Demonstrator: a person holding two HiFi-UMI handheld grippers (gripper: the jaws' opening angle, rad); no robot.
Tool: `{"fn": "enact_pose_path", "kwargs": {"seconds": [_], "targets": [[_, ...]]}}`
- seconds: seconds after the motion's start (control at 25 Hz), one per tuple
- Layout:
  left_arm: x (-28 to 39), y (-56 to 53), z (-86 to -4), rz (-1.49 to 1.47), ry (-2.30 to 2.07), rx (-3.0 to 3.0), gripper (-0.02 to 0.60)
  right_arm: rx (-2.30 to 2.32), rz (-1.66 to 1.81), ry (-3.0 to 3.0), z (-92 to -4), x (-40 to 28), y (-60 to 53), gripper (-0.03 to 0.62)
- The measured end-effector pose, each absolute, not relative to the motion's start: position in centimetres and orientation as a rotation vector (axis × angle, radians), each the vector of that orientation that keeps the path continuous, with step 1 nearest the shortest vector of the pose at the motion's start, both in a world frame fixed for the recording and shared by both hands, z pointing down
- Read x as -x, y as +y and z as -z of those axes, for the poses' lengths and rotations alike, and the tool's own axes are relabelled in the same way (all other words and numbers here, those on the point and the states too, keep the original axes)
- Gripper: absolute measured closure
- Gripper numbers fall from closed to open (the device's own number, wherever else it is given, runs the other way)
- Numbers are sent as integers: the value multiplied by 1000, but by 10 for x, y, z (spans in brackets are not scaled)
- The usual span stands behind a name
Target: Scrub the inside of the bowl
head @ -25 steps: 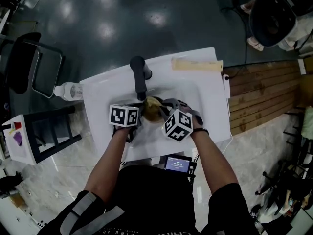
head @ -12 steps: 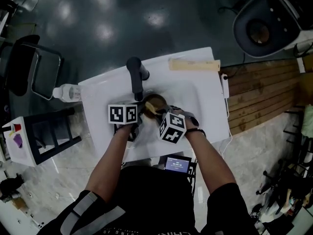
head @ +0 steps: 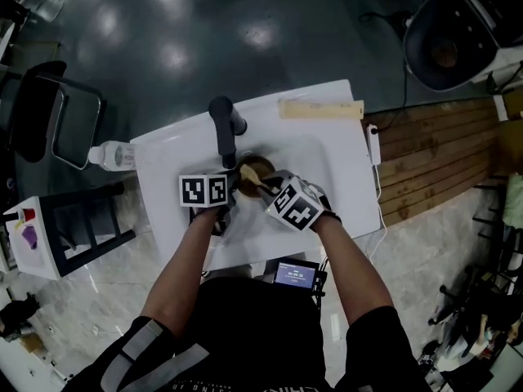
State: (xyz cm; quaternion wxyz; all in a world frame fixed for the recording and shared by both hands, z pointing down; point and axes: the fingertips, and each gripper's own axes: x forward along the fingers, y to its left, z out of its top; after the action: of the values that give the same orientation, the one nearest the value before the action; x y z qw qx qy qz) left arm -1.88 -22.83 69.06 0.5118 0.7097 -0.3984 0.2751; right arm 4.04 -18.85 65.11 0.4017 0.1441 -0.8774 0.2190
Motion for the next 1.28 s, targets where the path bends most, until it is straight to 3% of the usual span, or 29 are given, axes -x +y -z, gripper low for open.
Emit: {"fn": "enact_pose_path", "kwargs": {"seconds": [0.36, 0.6, 1.2, 1.28], "targets": [[10, -215, -686, -694, -890, -1746, 558, -545, -608, -2231, -626, -69, -207, 554], [13, -215, -671, -681, -881, -1784, 482, -582, -553, -2225, -606, -74, -205, 554], [5, -188, -577, -402, -693, -2172, 485, -857, -828, -2342, -547, -86, -187, 554], [5, -181, -561, -334, -659, -2232, 514, -879, -870, -2373, -536, -83, -179, 554]]}}
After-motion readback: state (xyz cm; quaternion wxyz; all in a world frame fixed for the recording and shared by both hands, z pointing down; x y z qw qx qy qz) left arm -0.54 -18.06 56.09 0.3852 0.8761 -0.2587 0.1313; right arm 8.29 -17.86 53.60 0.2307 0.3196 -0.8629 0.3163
